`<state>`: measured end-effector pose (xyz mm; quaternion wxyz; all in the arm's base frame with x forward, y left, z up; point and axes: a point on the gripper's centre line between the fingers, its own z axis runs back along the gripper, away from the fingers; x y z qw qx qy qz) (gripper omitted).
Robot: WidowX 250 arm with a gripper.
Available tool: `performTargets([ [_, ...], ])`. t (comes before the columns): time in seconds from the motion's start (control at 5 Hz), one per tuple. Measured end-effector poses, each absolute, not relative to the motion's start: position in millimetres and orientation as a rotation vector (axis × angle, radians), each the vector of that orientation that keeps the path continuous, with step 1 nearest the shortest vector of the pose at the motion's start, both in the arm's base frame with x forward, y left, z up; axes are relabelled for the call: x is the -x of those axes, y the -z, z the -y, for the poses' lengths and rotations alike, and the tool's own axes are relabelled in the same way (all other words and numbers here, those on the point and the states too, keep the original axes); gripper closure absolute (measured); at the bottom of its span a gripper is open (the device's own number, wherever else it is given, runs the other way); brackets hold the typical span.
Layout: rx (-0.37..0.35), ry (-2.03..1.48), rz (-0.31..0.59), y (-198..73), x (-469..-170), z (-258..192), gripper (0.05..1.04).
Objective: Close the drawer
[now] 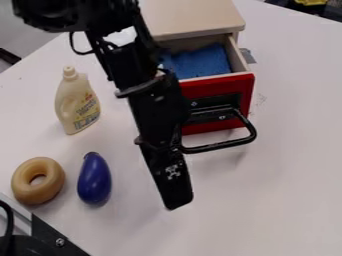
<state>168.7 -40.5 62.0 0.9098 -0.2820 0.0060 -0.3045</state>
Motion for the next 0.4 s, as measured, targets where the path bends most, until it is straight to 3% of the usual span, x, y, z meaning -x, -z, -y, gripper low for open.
performTargets([
  [0.2,0.545,0.708,0.118,-61.2,-171.8,30.4,0.089],
  [0.4,0.527,0.708,0.18,-65.8,-176.0,22.2,0.089],
])
